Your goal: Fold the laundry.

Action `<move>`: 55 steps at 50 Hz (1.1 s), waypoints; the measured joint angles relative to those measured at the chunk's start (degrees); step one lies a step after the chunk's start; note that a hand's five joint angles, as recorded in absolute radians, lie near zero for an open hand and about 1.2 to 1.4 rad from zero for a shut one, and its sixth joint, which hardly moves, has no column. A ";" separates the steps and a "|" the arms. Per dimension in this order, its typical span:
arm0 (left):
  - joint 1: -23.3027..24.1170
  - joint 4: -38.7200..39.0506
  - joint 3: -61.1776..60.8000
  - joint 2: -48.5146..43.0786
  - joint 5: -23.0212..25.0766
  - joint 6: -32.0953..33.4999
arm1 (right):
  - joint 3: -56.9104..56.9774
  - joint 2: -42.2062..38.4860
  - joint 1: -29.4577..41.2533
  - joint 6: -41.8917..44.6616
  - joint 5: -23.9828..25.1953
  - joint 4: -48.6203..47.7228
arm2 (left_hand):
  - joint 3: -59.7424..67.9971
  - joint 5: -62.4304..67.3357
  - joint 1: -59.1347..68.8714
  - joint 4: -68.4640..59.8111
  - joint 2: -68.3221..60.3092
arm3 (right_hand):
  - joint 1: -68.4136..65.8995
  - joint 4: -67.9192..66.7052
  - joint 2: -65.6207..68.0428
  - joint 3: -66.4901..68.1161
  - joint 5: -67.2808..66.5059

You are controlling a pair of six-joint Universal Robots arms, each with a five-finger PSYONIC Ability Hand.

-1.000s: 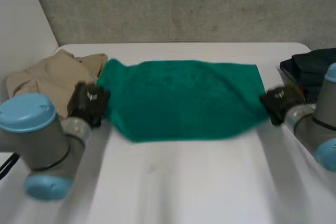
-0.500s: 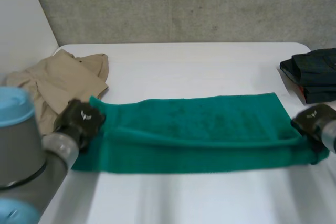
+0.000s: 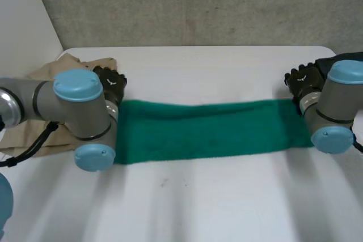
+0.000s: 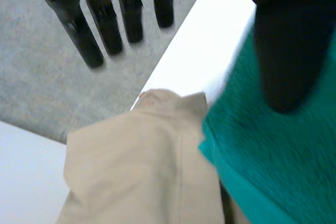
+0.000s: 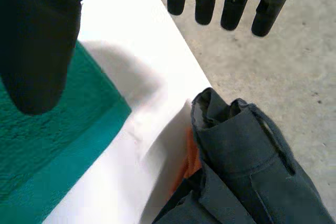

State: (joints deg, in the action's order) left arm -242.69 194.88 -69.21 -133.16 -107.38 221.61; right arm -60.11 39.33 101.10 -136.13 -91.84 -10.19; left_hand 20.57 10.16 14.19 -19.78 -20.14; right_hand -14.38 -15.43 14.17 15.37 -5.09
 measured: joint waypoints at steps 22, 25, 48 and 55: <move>-0.14 0.85 -15.85 20.81 1.56 -7.01 | -23.30 27.67 -6.42 -10.16 12.82 10.30 | -8.58 -7.38 -3.31 8.21 8.49 | 1.10 2.72 -1.69 -2.71 1.92; -0.21 0.87 -19.82 23.76 4.01 -11.13 | -27.97 28.41 -11.07 -10.08 17.25 13.66 | -8.58 -7.38 -3.31 8.21 8.49 | -3.10 -2.25 3.88 2.58 -2.82; 0.10 2.18 -23.50 23.58 8.25 -14.78 | -31.85 18.84 -15.72 -8.74 20.59 4.56 | -8.58 -7.38 -3.31 8.21 8.49 | -49.44 -52.21 53.04 51.89 -51.28; 0.06 2.10 -23.72 24.43 8.21 -14.76 | -32.37 21.54 -19.57 -7.85 16.62 3.10 | -8.58 -7.38 -3.31 8.21 8.49 | -49.44 -53.13 53.12 52.66 -51.29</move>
State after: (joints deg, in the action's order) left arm -242.63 196.98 -92.93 -108.72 -99.17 206.85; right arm -92.47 60.87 81.54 -143.98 -75.22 -7.09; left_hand 11.99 2.77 10.88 -11.57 -11.65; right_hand -63.82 -68.56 67.29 68.03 -56.38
